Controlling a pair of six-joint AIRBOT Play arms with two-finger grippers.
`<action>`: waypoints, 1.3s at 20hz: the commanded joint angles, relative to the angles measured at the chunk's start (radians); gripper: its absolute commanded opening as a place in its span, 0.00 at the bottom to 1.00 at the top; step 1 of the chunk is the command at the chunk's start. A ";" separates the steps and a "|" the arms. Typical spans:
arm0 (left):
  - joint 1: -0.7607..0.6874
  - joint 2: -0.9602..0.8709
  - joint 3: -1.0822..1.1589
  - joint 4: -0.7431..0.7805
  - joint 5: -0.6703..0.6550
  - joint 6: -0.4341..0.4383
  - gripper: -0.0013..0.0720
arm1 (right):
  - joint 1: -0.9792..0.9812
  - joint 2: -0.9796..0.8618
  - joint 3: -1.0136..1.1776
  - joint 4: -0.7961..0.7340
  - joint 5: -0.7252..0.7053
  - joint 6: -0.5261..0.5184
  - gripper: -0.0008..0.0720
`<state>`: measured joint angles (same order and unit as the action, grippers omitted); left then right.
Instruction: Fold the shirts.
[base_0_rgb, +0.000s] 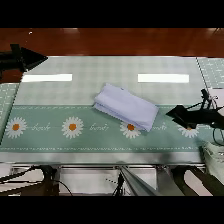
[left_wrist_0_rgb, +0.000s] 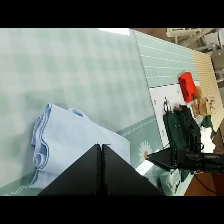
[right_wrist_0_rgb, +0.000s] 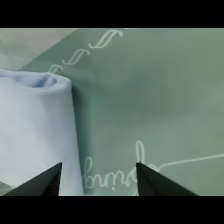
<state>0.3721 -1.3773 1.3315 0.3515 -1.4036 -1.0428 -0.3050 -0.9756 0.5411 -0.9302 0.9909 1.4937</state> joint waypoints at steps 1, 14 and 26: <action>-0.001 0.002 0.000 0.009 -0.004 -0.003 0.05 | 0.070 -0.017 -0.145 0.233 -0.224 -0.040 0.75; -0.001 0.000 0.000 0.009 -0.003 -0.009 0.05 | 0.399 -0.060 -0.040 0.547 -0.403 -0.322 0.06; -0.028 -0.008 0.000 0.121 0.228 -0.007 0.05 | -0.352 0.329 0.519 -0.308 0.375 0.047 0.06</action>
<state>0.3458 -1.3842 1.3315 0.4526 -1.2537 -1.0512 -0.5007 -0.6777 0.9501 -1.0172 1.1465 1.5112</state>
